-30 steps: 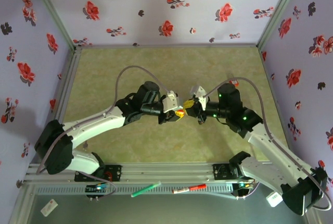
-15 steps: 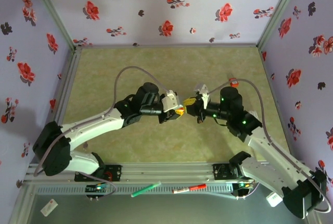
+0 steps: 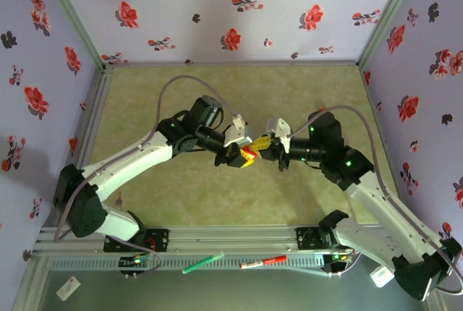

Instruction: Unlock with the key

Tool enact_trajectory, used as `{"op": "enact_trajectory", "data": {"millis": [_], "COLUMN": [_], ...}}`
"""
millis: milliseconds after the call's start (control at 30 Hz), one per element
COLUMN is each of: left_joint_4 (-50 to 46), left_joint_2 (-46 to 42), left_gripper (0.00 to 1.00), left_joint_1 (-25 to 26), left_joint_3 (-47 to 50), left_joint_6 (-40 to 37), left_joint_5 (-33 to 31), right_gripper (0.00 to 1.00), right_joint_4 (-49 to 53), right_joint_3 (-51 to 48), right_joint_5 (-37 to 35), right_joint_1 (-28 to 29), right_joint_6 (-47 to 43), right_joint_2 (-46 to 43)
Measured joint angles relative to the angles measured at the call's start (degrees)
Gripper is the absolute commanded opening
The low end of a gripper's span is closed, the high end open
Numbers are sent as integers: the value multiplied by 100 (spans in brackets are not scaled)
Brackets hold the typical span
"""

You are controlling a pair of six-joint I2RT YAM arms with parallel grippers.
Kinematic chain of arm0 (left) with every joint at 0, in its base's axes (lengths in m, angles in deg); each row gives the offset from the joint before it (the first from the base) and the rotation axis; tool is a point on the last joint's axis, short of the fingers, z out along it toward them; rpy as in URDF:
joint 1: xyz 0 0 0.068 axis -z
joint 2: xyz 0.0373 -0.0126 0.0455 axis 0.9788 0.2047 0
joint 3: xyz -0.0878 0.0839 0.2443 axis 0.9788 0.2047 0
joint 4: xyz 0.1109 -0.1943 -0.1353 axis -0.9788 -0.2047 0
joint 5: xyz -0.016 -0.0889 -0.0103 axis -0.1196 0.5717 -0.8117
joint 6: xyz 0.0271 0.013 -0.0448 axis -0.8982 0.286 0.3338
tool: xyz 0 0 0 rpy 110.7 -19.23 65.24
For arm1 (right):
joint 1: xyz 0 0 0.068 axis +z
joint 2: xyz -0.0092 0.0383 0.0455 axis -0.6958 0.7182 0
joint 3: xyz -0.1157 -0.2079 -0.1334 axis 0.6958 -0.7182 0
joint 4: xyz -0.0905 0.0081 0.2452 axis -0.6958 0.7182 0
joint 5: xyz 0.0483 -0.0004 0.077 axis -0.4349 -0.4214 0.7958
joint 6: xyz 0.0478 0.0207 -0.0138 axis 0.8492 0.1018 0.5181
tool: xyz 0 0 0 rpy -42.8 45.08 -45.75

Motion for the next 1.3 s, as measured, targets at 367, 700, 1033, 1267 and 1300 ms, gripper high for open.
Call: {"op": "enact_trajectory", "data": {"millis": [367,700,1033,1267,1300], "left_joint_4": [-455,-269,205,2225,2470], "left_joint_2": [2,-273,-306,-457,-470], "left_gripper": [0,0,0,0,0], "left_joint_1": [-356,-118,-96,-72,-96], "left_joint_3": [-28,20,74,999,1165], "left_joint_6": [55,-581,-1003,-1086,-1091], "left_joint_5": [334,-1027,-1631,-2579,-2793], "right_gripper": [0,0,42,69,71], "right_joint_4": [-1093,-1176,-1532,-1113,-1005], "right_joint_3": [-494,-417,-658,-789,-789], "right_joint_5": [-872,-975,-1010,-1062,-1084], "right_joint_1": [616,623,433,295,295], "right_joint_6": [179,245,1056,2566,2793], "right_joint_2": [-37,168,120,-625,-741]}}
